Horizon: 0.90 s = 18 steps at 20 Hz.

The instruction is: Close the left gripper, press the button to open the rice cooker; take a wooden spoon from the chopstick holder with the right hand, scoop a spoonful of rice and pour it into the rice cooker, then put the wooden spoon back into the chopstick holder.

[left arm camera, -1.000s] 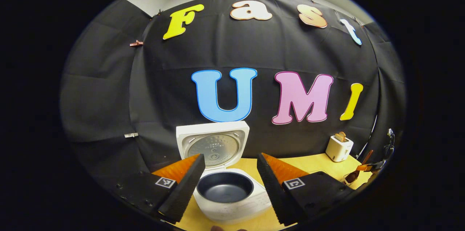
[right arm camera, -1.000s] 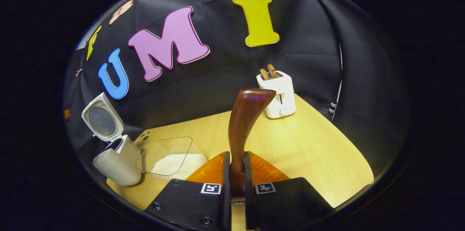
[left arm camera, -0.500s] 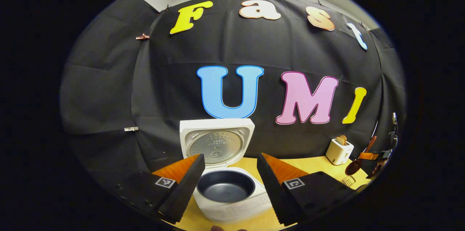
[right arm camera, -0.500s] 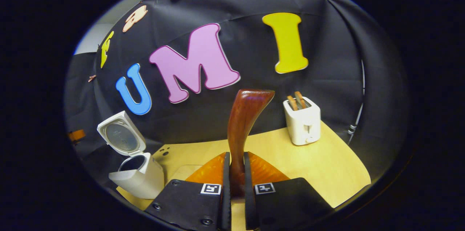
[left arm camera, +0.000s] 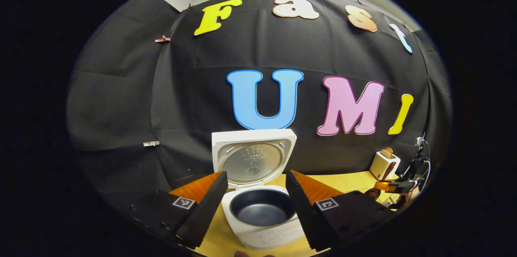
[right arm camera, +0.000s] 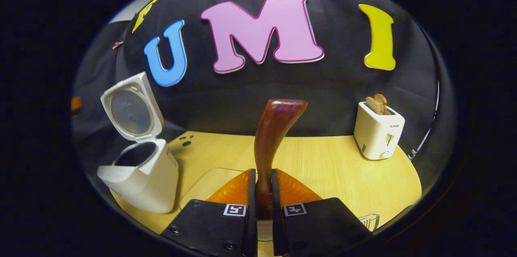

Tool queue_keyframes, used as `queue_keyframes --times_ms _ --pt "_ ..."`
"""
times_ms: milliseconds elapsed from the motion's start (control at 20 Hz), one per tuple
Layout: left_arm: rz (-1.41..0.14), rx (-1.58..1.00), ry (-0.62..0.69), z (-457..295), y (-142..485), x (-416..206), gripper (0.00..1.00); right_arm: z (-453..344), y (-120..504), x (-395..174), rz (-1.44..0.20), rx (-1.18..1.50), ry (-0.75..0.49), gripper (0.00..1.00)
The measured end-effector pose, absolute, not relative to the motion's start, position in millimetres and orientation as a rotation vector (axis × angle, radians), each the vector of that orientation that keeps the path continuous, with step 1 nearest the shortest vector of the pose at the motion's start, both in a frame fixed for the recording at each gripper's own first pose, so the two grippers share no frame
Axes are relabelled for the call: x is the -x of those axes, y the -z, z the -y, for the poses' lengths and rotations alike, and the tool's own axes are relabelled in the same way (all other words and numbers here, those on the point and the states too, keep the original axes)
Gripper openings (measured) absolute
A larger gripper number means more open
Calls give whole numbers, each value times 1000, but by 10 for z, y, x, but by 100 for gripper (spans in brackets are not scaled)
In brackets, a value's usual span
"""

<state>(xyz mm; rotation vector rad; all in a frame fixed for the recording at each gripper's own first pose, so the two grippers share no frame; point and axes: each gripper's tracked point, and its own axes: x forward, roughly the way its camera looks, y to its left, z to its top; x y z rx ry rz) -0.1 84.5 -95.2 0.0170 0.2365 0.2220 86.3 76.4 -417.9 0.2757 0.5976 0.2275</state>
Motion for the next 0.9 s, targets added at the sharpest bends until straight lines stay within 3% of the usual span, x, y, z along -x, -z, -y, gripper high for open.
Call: queue_keyframes --times_ms 350,900 --pt "-253 -23 -241 -1038 1037 -75 93 -1187 4547 -851 -680 -268 -248 19" --pt "-249 -27 -241 -1089 1035 -101 93 -1133 4530 -909 -706 -758 -108 19"
